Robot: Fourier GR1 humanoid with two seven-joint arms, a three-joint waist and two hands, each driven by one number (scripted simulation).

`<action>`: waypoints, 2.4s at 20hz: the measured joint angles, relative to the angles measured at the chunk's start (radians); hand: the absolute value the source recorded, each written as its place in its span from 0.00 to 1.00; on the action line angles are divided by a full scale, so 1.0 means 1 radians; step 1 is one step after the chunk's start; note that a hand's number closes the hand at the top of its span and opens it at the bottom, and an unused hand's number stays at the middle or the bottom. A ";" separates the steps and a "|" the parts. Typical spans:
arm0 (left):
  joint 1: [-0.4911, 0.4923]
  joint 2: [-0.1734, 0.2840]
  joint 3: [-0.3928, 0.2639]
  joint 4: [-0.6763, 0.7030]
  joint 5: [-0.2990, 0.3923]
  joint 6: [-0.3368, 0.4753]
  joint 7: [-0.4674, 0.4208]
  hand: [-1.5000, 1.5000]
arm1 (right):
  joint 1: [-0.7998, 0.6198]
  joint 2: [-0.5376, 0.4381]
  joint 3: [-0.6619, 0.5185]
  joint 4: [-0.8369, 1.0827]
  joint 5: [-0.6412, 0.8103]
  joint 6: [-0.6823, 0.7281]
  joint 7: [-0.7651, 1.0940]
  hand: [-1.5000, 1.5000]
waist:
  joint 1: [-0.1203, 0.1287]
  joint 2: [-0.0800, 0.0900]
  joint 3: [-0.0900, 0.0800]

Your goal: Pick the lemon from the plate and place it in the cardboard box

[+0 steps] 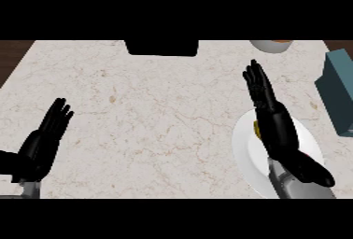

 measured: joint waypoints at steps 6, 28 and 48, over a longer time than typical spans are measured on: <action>0.003 0.066 -0.008 0.026 -0.120 0.037 -0.015 0.50 | 0.152 -0.147 -0.201 0.003 -0.102 0.131 -0.277 0.00 | -0.076 0.027 0.026; -0.130 0.019 -0.131 0.166 -0.340 0.067 0.038 0.50 | 0.600 -0.317 -0.560 0.240 0.143 0.155 -0.825 0.00 | -0.046 0.032 0.021; -0.186 -0.042 -0.070 0.217 -0.414 0.006 0.040 0.50 | 0.618 -0.230 -0.398 -0.168 0.628 0.105 -0.132 0.00 | -0.026 0.031 0.020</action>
